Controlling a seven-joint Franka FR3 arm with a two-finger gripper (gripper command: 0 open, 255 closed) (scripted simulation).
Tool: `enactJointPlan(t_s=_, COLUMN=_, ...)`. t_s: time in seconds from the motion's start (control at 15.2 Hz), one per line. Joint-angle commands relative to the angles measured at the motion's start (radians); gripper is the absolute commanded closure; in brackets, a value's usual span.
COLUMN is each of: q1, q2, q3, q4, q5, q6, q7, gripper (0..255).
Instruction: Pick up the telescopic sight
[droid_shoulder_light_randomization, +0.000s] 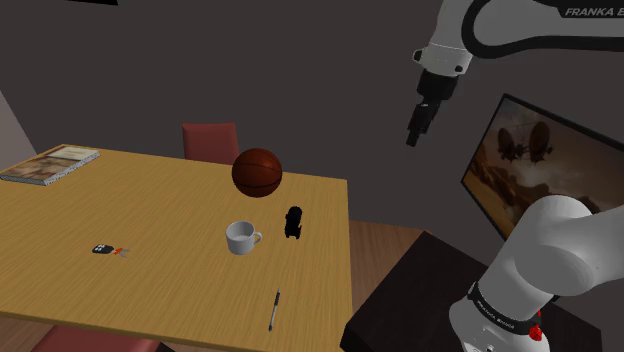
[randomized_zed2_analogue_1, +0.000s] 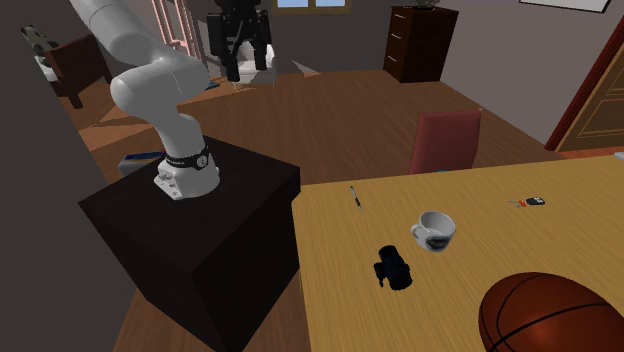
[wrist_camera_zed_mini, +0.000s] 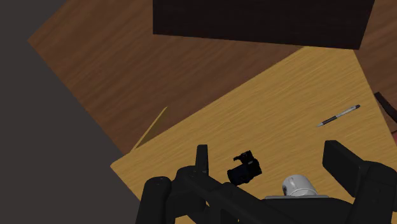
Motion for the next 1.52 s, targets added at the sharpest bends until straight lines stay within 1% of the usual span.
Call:
enactJointPlan(t_s=0.0, q1=0.000, q2=0.000, q3=0.000, q4=0.000, q5=0.000, q6=0.000, q7=0.000, gripper=0)
enactJointPlan(t_s=0.4, q1=-0.010, q2=0.142, q3=0.062, q4=-0.062, q5=0.045, q6=0.194, q7=0.160, gripper=0)
enactJointPlan(t_s=0.73, q1=-0.019, q2=0.301, q3=0.110, q4=-0.070, q5=0.069, q6=0.355, q7=0.289, gripper=0)
enactJointPlan(t_s=1.06, q1=-0.032, q2=0.487, q3=0.152, q4=-0.037, q5=0.075, q6=0.503, q7=0.418, gripper=0)
enactJointPlan(t_s=1.45, q1=-0.045, q2=0.728, q3=0.183, q4=0.052, q5=0.051, q6=0.649, q7=0.577, gripper=0)
